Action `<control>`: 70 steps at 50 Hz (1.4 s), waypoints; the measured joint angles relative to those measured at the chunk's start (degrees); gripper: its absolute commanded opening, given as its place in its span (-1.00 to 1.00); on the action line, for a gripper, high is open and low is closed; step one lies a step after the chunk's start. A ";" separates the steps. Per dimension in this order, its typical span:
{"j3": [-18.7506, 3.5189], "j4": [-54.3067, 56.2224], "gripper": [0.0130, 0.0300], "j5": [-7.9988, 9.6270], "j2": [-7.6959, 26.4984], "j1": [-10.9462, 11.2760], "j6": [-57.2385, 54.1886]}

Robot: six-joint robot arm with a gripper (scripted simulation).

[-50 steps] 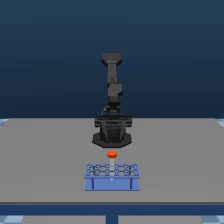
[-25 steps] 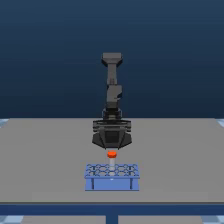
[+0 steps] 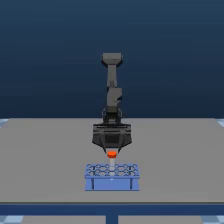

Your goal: Pick up the centrifuge tube on the rack

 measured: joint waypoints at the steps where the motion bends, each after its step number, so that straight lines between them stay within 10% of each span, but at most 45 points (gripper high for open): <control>1: 0.13 -0.01 1.00 -0.30 0.21 0.00 0.01; 31: 2.14 -0.09 1.00 -6.46 3.89 0.00 0.10; 32: 2.14 -0.09 -1.00 -6.51 3.89 0.00 0.11; 70: 1.67 -0.08 -1.00 -5.47 2.77 -0.02 0.07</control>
